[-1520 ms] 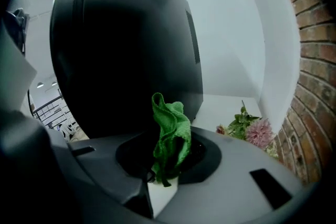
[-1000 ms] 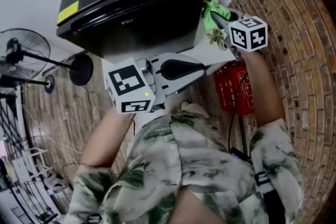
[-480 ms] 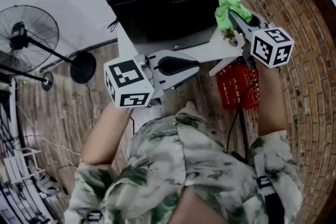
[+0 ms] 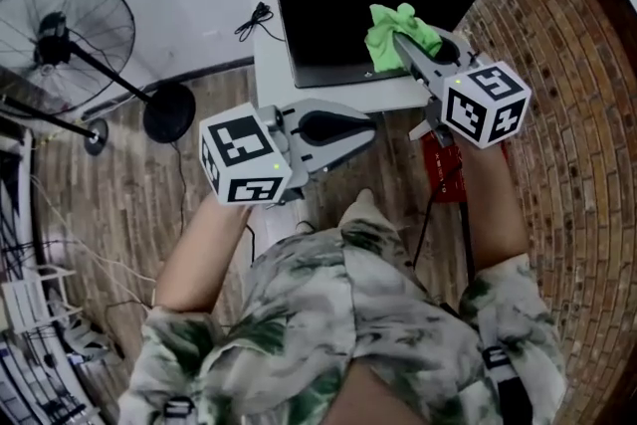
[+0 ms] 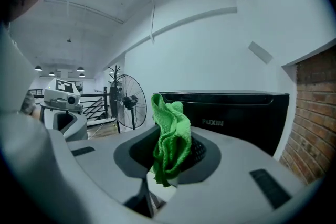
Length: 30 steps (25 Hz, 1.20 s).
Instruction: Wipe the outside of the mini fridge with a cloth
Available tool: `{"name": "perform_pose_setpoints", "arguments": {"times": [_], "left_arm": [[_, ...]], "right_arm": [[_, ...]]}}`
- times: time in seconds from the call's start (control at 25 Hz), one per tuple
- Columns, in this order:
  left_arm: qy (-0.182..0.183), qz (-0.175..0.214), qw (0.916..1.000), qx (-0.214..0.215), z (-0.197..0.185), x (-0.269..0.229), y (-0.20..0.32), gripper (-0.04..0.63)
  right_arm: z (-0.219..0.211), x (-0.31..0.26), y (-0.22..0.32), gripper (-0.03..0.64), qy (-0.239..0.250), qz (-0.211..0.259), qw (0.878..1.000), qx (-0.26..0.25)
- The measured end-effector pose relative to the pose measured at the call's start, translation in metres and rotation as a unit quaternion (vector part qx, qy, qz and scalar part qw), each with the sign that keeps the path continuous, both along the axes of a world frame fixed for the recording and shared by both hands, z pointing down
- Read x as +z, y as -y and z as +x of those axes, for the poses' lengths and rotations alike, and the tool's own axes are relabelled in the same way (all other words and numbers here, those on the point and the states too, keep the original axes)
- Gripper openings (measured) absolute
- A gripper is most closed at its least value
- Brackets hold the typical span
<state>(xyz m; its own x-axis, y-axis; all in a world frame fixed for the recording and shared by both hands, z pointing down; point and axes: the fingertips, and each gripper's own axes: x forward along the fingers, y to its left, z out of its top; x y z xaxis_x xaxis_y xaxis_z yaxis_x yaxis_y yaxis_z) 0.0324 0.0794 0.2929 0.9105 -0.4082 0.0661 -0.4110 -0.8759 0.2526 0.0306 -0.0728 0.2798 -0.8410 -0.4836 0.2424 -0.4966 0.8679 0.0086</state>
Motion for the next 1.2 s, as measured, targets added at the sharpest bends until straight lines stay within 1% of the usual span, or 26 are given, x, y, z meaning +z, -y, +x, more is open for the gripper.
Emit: {"name": "perform_pose_setpoints", "arguments": {"times": [0.28, 0.44, 0.64, 0.8, 0.96, 1.08, 1.2], "left_arm": [[-0.009, -0.008, 0.9998, -0.018, -0.018, 0.005, -0.004, 0.029], [-0.005, -0.013, 0.9996, -0.026, -0.024, 0.004, 0.006, 0.029], [-0.001, -0.018, 0.9986, -0.049, -0.043, 0.006, 0.02, 0.029], [-0.004, -0.023, 0.9981, -0.057, -0.056, 0.012, 0.024, 0.029], [-0.01, -0.02, 0.9989, -0.041, -0.073, 0.009, 0.026, 0.028], [-0.009, -0.008, 0.9998, -0.017, -0.093, 0.006, 0.027, 0.029], [-0.006, 0.0, 0.9999, 0.013, -0.118, 0.005, 0.025, 0.029]], "right_arm": [[-0.064, 0.002, -0.029, 0.094, 0.013, 0.001, 0.998, -0.058], [-0.091, 0.001, -0.028, 0.094, 0.012, 0.005, 0.996, -0.094], [-0.122, 0.003, -0.026, 0.094, 0.019, 0.011, 0.991, -0.134], [-0.145, 0.01, -0.029, 0.094, 0.018, 0.017, 0.988, -0.151], [-0.166, 0.013, -0.03, 0.094, 0.017, 0.017, 0.989, -0.148], [-0.184, 0.015, -0.027, 0.092, 0.014, 0.021, 0.99, -0.138], [-0.204, 0.016, -0.022, 0.094, 0.01, 0.026, 0.993, -0.115]]}}
